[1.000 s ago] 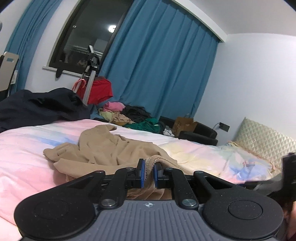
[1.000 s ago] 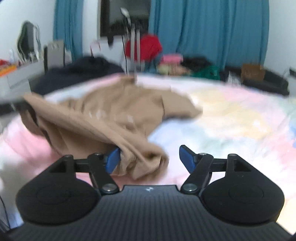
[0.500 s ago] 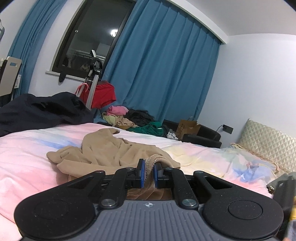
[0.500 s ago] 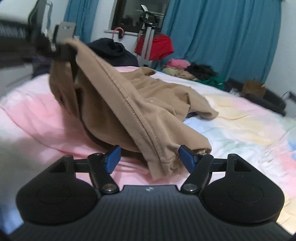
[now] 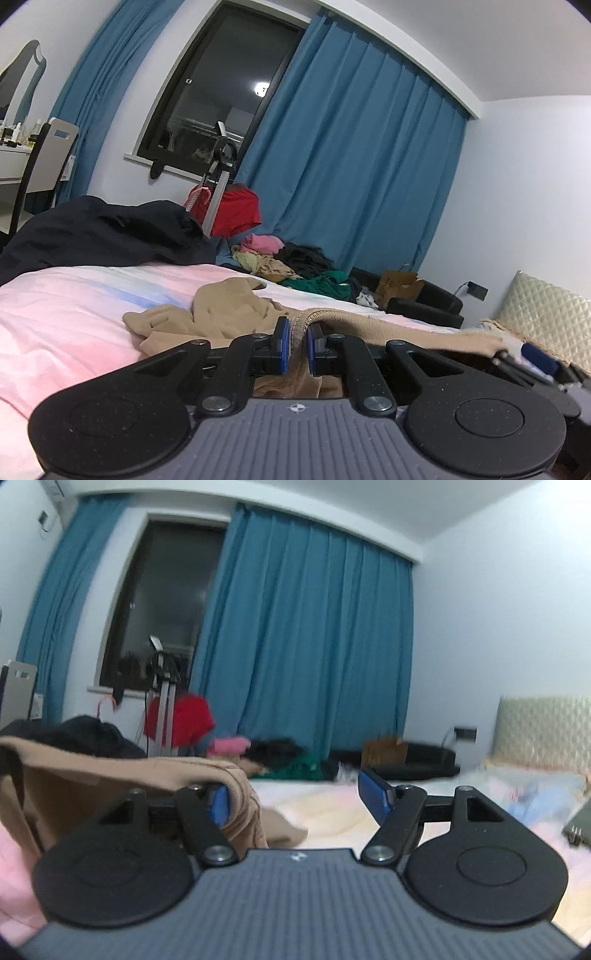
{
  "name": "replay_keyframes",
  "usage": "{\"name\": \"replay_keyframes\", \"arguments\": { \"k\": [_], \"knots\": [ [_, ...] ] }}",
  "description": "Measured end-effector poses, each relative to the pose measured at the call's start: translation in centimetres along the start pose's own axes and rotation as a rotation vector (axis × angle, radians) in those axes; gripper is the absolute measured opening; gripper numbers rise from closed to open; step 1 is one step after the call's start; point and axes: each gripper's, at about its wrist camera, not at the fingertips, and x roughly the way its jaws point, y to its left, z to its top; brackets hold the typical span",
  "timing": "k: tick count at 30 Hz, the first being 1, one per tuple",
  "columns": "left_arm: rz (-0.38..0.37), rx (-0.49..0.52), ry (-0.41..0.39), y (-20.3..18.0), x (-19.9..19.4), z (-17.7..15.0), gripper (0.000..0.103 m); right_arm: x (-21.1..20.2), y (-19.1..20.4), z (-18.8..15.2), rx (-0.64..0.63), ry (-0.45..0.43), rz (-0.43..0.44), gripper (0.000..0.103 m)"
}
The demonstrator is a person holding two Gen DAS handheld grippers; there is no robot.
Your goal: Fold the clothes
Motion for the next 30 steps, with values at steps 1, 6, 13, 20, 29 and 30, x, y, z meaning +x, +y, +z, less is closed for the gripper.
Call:
{"name": "replay_keyframes", "arguments": {
  "k": [1,6,13,20,29,30],
  "knots": [
    [0.004,-0.002,0.000,0.0,-0.1,0.0,0.010,0.2,0.0,0.2,0.000,0.005,0.015,0.072],
    [0.026,-0.020,-0.006,0.8,-0.4,0.3,0.010,4.2,0.4,0.8,0.006,0.207,0.206,0.039],
    [0.073,-0.002,0.083,1.2,0.6,0.0,0.012,6.7,2.3,3.5,0.049,0.318,0.478,0.008],
    [0.193,0.193,0.188,-0.5,2.7,-2.2,0.042,8.5,2.1,4.2,0.206,0.303,0.612,0.008],
    [0.347,0.618,0.267,-5.1,6.6,-8.2,0.051,10.1,-0.3,3.3,0.371,0.213,0.600,0.008],
    [0.376,0.656,0.272,-5.5,6.5,-8.8,0.053,10.3,-0.6,3.3,0.372,0.205,0.572,0.008]
  ]
}}
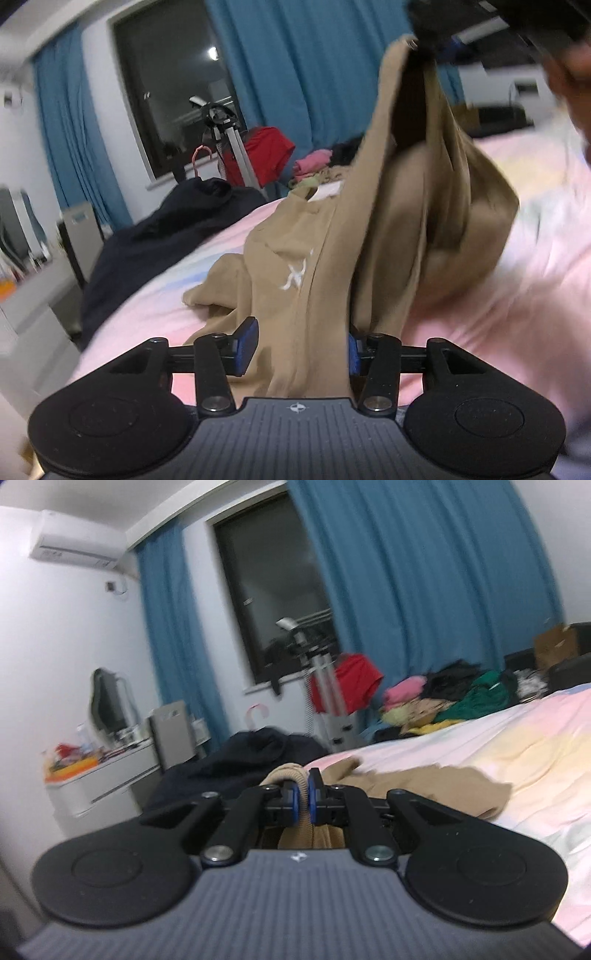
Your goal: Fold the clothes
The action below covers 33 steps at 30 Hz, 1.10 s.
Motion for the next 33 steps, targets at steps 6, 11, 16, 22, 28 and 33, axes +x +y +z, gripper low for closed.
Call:
{"name": "replay_keyframes", "arguments": {
  "k": [6,11,16,22,28,33],
  "knots": [
    [0.206,0.003,0.019,0.3,-0.9,-0.4,0.057,-0.8,-2.7,0.3,0.067,-0.021,-0.128,0.008],
    [0.300,-0.183,-0.090,3.4,-2.9,0.7,0.070,-1.7,-3.0,-0.7,0.045,0.002,-0.189,0.010],
    [0.223,-0.221,-0.035,3.7,-2.1,0.6,0.071,-1.8,-3.7,-2.3,0.040,0.124,-0.245,0.010],
    [0.147,-0.080,0.034,1.8,0.1,-0.4,0.070,-2.4,-3.5,-2.8,0.050,0.144,-0.229,0.010],
    [0.132,0.119,0.053,-1.2,2.7,-1.7,0.070,-3.0,-2.1,-3.4,-0.012,0.142,-0.215,0.010],
    [0.154,0.038,0.067,-0.4,4.9,-1.4,0.069,-3.0,-2.1,-4.2,-0.047,0.186,-0.233,0.011]
  ]
}}
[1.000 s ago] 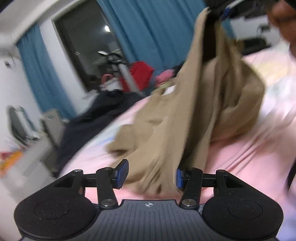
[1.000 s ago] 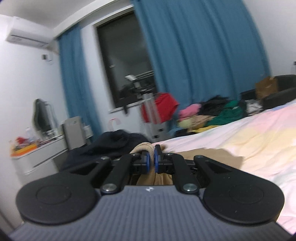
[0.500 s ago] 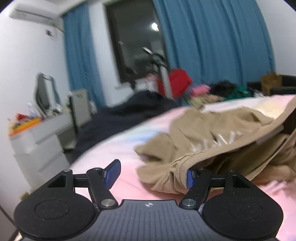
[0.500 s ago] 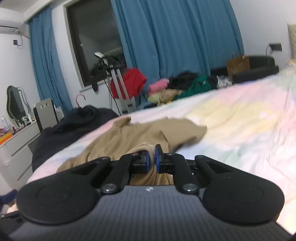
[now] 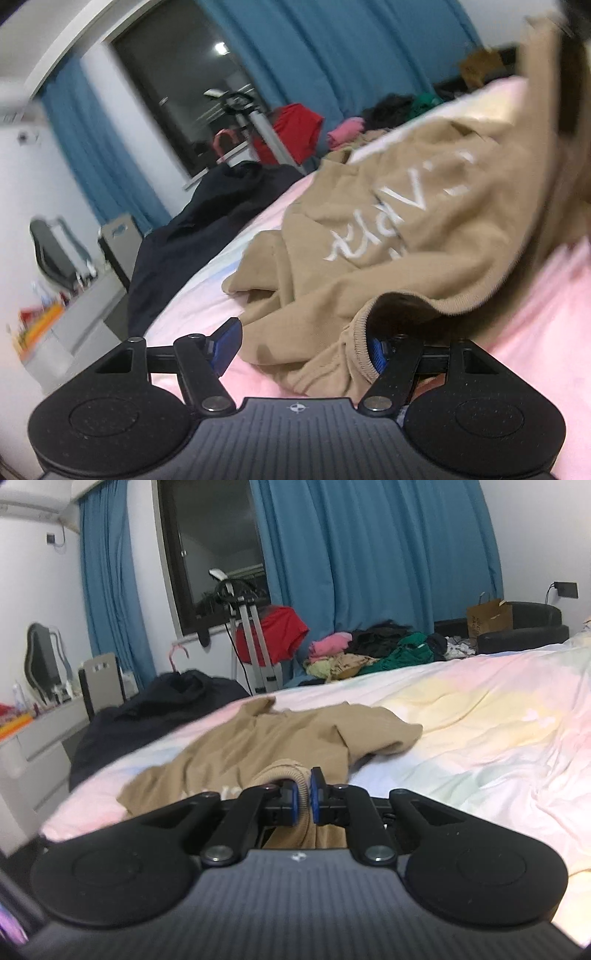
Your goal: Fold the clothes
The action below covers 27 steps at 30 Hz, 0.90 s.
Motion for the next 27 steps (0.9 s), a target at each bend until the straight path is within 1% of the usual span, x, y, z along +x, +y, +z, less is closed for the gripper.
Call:
{"name": "replay_keyframes", "arguments": {
  "k": [3,6,8,9,10,11,12,14,16,18,19,20,22,24,25,27],
  "knots": [
    [0.000,-0.213,-0.018,3.3,-0.5,0.9,0.067,0.5,0.0,-0.8,-0.038,0.041,-0.049,0.011],
    [0.015,-0.404,-0.068,7.1,-1.7,1.6,0.067,1.2,-0.1,-1.4,-0.047,0.095,-0.058,0.011],
    [0.031,-0.462,-0.099,8.6,-2.6,1.6,0.067,1.6,0.6,-1.8,-0.097,0.135,-0.061,0.013],
    [0.040,-0.483,-0.110,9.2,-2.8,1.5,0.067,1.8,1.0,-2.1,-0.131,0.157,-0.062,0.016],
    [0.048,-0.504,-0.119,9.8,-3.0,1.5,0.067,2.0,1.5,-2.5,-0.167,0.177,-0.065,0.035],
    [0.051,-0.519,-0.123,10.2,-3.2,1.5,0.067,2.0,2.0,-3.2,-0.207,0.193,-0.078,0.060],
    [0.054,-0.531,-0.124,10.6,-3.4,1.5,0.067,2.1,2.6,-3.9,-0.247,0.210,-0.092,0.074],
    [0.060,-0.551,-0.123,11.3,-3.6,1.5,0.067,2.3,3.4,-5.3,-0.324,0.248,-0.137,0.076],
    [0.067,-0.569,-0.119,11.9,-3.7,1.6,0.067,2.6,3.3,-6.2,-0.348,0.290,-0.173,0.076],
    [0.076,-0.567,-0.119,12.0,-4.1,1.6,0.067,2.5,2.2,-6.0,-0.288,0.291,-0.220,0.077],
    [0.082,-0.562,-0.120,12.0,-4.3,1.6,0.069,2.4,1.5,-5.9,-0.254,0.287,-0.245,0.079],
    [0.086,-0.557,-0.124,11.8,-4.6,1.6,0.070,1.9,0.8,-5.5,-0.205,0.259,-0.276,0.084],
    [0.075,-0.545,-0.147,11.1,-5.4,1.5,0.071,0.3,-0.6,-4.7,-0.097,0.179,-0.341,0.084],
    [0.078,-0.531,-0.177,10.5,-6.4,1.6,0.071,-1.5,-1.9,-3.9,0.023,0.078,-0.366,0.084],
    [0.082,-0.528,-0.200,10.5,-7.0,1.6,0.071,-2.1,-2.2,-3.5,0.061,0.045,-0.364,0.084],
    [0.091,-0.542,-0.240,10.9,-8.0,1.9,0.073,-3.2,-2.2,-2.3,0.079,-0.013,-0.351,0.084]
  ]
}}
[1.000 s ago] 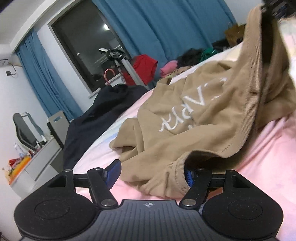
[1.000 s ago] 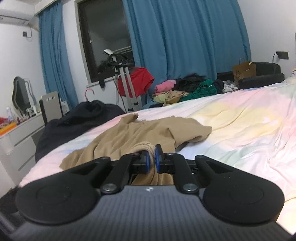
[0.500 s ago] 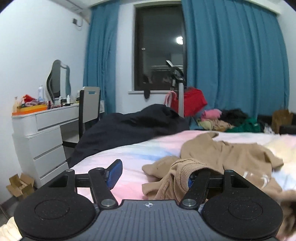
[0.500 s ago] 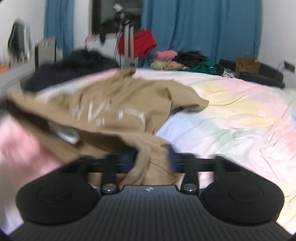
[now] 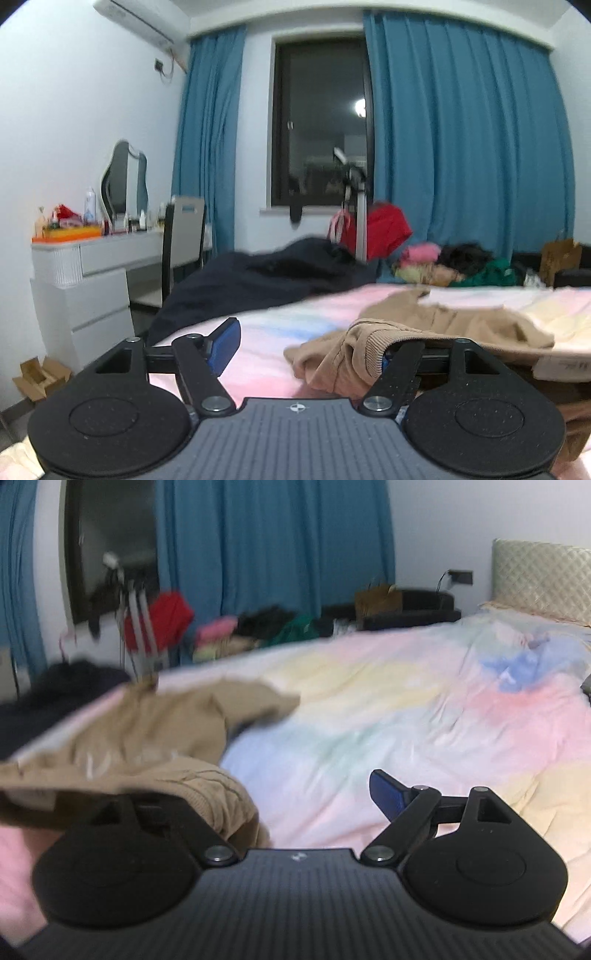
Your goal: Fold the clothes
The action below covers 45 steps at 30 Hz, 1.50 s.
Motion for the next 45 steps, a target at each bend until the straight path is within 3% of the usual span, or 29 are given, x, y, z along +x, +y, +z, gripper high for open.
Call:
{"name": "replay_keyframes", "arguments": {
  "k": [3,7,12,15,21,24,28,32,36,40,45],
  "knots": [
    [0.023,-0.055,-0.047,0.9,-1.1,2.0,0.075,-1.8,0.1,2.3,0.007,-0.076,0.057,0.084],
    [0.015,-0.118,-0.105,1.7,-2.8,7.3,0.075,-4.9,0.4,7.2,-0.015,-0.181,0.141,0.084],
    [0.012,-0.080,-0.258,0.8,-5.8,16.7,0.075,-9.0,0.7,16.3,-0.067,-0.328,0.178,0.084],
    [-0.029,-0.128,-0.256,0.7,-6.7,23.4,0.075,-11.6,0.8,22.8,-0.083,-0.392,0.195,0.084],
    [-0.077,-0.076,-0.305,0.0,-10.1,37.2,0.077,-17.8,0.1,34.2,-0.102,-0.475,0.230,0.084],
    [-0.126,-0.058,-0.366,-0.2,-12.8,42.5,0.078,-21.0,-1.3,38.7,-0.080,-0.508,0.252,0.084],
    [-0.187,-0.033,-0.393,-0.9,-15.2,47.1,0.081,-23.6,-3.2,42.8,-0.066,-0.520,0.280,0.084],
    [-0.213,-0.019,-0.348,-1.9,-14.6,48.3,0.082,-23.4,-4.0,44.0,-0.100,-0.494,0.293,0.084],
    [-0.206,0.011,-0.255,-3.8,-10.0,46.4,0.082,-19.8,-4.0,43.0,-0.095,-0.419,0.303,0.084],
    [-0.190,0.032,-0.185,-6.0,-2.5,42.8,0.084,-13.5,-2.8,40.8,-0.103,-0.362,0.281,0.084],
    [-0.159,0.043,-0.086,-9.0,10.3,37.5,0.084,-2.6,-0.1,38.4,-0.143,-0.284,0.236,0.084]
  ]
}}
